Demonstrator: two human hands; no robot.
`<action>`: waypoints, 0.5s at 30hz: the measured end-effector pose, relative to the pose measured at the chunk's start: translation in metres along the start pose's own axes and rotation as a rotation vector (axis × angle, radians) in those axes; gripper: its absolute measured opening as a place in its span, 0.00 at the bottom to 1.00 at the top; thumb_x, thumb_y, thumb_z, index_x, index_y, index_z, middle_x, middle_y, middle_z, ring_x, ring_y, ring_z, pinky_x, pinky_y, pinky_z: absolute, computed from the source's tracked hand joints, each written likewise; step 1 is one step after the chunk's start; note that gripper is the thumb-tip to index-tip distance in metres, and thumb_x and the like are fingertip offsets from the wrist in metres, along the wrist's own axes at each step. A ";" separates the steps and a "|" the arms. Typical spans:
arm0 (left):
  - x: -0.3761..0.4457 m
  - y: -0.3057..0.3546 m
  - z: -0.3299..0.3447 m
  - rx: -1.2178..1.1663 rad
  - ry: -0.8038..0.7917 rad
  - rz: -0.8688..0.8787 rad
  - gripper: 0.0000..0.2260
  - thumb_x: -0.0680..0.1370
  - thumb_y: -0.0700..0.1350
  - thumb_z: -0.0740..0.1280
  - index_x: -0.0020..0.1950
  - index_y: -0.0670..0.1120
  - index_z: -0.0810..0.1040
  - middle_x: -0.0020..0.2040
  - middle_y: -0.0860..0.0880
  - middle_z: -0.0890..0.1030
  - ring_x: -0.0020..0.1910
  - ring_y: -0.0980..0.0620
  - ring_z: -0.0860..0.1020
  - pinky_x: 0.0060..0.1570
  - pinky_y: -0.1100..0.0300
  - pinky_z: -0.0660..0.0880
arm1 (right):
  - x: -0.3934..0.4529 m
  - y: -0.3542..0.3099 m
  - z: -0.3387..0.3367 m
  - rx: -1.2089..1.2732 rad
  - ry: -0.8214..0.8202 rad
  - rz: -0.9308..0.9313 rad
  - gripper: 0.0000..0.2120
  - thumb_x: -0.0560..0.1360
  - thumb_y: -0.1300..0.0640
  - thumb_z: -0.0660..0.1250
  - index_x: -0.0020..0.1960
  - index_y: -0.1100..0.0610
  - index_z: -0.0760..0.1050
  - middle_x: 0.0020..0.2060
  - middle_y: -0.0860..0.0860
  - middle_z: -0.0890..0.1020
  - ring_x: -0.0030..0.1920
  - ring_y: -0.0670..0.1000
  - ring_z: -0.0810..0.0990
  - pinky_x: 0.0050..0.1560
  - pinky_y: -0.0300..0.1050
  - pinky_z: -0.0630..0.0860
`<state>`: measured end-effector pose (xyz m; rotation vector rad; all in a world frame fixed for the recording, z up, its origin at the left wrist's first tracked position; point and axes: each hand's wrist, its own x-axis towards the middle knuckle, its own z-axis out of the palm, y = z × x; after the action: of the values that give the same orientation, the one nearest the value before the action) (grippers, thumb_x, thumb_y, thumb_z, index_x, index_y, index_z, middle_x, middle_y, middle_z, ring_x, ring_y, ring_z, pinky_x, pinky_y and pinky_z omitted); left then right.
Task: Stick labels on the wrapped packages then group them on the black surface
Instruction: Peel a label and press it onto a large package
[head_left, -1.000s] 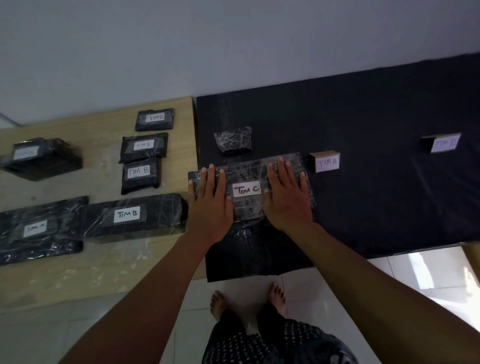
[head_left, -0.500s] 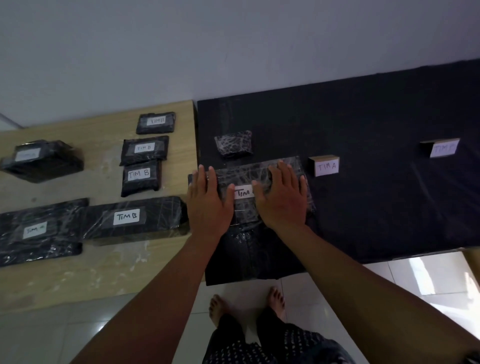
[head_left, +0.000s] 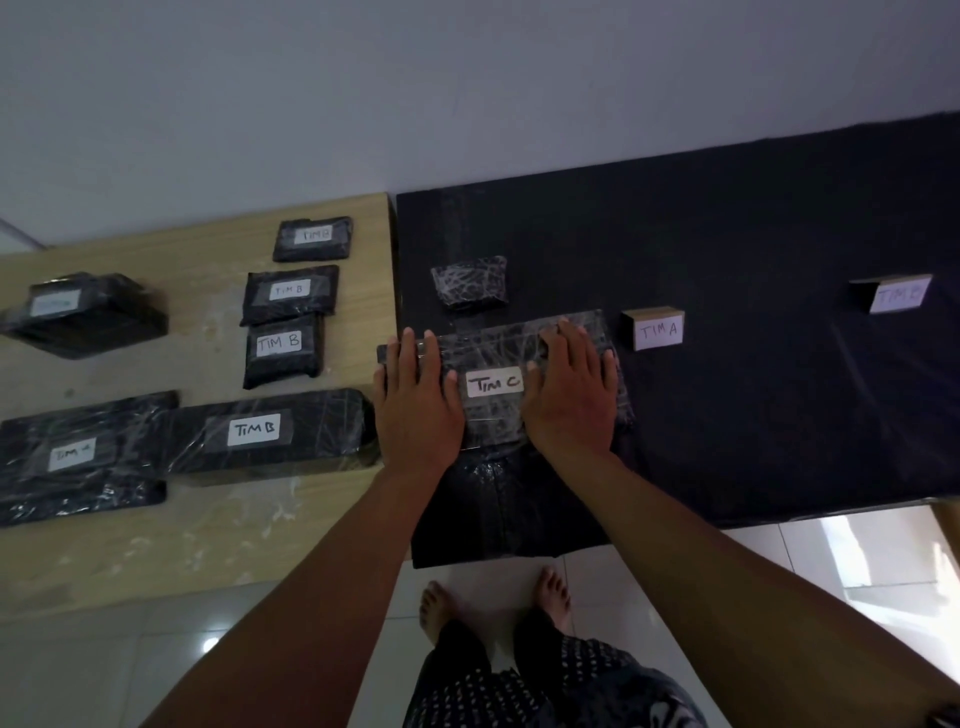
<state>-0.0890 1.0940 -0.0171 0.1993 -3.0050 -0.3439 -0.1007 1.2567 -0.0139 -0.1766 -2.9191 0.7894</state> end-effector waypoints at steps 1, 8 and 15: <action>0.000 -0.001 0.000 -0.004 0.004 0.001 0.27 0.81 0.53 0.46 0.77 0.44 0.62 0.78 0.41 0.61 0.78 0.42 0.57 0.74 0.45 0.56 | 0.000 0.000 0.000 0.000 0.004 0.003 0.21 0.79 0.54 0.60 0.72 0.52 0.68 0.76 0.50 0.65 0.78 0.50 0.57 0.78 0.56 0.47; 0.000 -0.005 -0.002 -0.045 0.005 0.023 0.24 0.82 0.48 0.50 0.77 0.44 0.63 0.78 0.40 0.61 0.78 0.41 0.57 0.74 0.44 0.56 | 0.000 0.000 -0.006 0.013 -0.048 0.003 0.26 0.76 0.59 0.61 0.74 0.51 0.65 0.78 0.49 0.62 0.79 0.49 0.54 0.79 0.55 0.44; -0.002 -0.002 0.002 -0.024 -0.002 0.006 0.29 0.81 0.59 0.52 0.78 0.44 0.61 0.78 0.39 0.59 0.78 0.40 0.54 0.75 0.44 0.52 | -0.002 0.006 -0.004 -0.034 -0.116 -0.047 0.27 0.82 0.45 0.54 0.79 0.52 0.59 0.80 0.50 0.55 0.80 0.50 0.47 0.78 0.53 0.37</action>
<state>-0.0871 1.0933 -0.0196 0.1875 -3.0010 -0.3797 -0.0979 1.2635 -0.0137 -0.0670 -3.0347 0.7677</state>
